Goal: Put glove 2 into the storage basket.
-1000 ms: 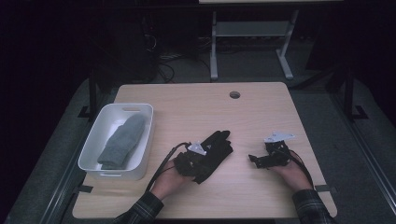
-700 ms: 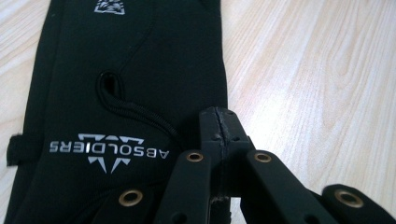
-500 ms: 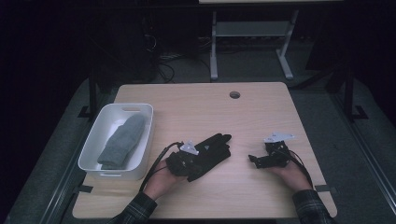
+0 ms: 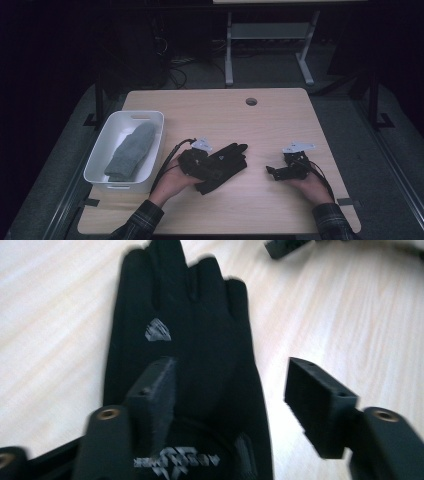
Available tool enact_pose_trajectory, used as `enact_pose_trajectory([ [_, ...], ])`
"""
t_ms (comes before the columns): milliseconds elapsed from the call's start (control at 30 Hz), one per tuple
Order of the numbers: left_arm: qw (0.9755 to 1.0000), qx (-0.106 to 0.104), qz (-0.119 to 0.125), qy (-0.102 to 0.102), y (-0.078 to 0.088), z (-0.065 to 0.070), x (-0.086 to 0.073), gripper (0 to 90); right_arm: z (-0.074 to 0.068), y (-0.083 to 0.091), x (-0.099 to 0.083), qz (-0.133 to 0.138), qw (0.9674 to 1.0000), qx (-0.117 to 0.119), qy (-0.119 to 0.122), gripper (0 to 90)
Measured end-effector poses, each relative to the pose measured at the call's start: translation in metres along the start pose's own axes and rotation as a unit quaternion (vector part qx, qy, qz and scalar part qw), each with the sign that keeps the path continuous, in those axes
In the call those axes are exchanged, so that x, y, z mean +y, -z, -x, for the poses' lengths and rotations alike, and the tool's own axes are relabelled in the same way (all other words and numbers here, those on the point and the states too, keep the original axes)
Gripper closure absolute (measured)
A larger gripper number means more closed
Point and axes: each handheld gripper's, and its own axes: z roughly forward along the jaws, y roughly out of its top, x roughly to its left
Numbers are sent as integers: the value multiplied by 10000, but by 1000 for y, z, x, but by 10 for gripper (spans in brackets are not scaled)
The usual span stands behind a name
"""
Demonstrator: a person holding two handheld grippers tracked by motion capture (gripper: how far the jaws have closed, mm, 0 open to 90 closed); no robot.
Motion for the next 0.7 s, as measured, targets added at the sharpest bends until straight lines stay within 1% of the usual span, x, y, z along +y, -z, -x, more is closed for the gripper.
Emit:
enact_pose_trajectory([
  [33, 10000, 15, 44, 28, -2, -1, 2, 299, 0, 0, 0, 10, 10000, -9, 17, 82],
  [100, 10000, 22, 14, -13, -6, -5, 7, 237, 0, 0, 0, 13, 10000, -5, 21, 82],
  [167, 10000, 47, -9, -76, -10, -9, 10, 194, 0, 0, 0, 14, 10000, -5, 23, 82],
  [200, 10000, 60, -12, -68, -13, -11, 12, 176, 1, 0, 0, 26, 10000, -7, 44, 82],
  [233, 9999, 59, -73, -103, -15, -13, 12, 163, 0, 0, 0, 13, 10000, -4, 20, 82],
  [267, 9999, 74, -45, -59, -19, -15, 13, 152, 0, 0, 0, 14, 10000, -6, 21, 82],
  [300, 9998, 112, -112, -127, -21, -17, 13, 148, 0, 0, 0, 13, 10000, -5, 20, 83],
  [333, 9997, 151, -127, -142, -23, -18, 14, 140, 0, 0, 0, 14, 10000, -6, 20, 83],
  [367, 9994, 228, -156, -205, -25, -20, 14, 139, 0, 0, 0, 21, 10000, -1, 0, 83],
  [400, 9994, 262, -132, -169, -27, -20, 13, 139, 0, 0, 0, 18, 10000, -4, 6, 83],
  [433, 9991, 331, -160, -201, -30, -22, 13, 138, 0, 0, 0, 22, 10000, -2, 3, 83],
  [467, 9991, 356, -149, -170, -32, -22, 12, 137, 0, 0, 0, 21, 10000, -3, 10, 83],
  [500, 9989, 365, -213, -206, -33, -23, 12, 135, 0, 0, 0, 24, 10000, -1, 7, 83],
  [567, 9988, 375, -260, -194, -37, -23, 10, 133, 0, 0, 0, 20, 10000, -2, 10, 83],
  [600, 9987, 342, -310, -215, -38, -23, 9, 133, 0, 0, 0, 21, 10000, -3, 8, 83],
  [633, 9987, 341, -324, -176, -41, -23, 8, 133, 0, 0, 0, 20, 10000, -2, 4, 83],
  [667, 9985, 351, -376, -211, -42, -23, 7, 131, 0, 0, 0, 23, 10000, -1, 1, 83],
  [700, 9987, 367, -334, -133, -45, -23, 6, 129, 0, 0, 0, 23, 10000, -1, 1, 83],
])
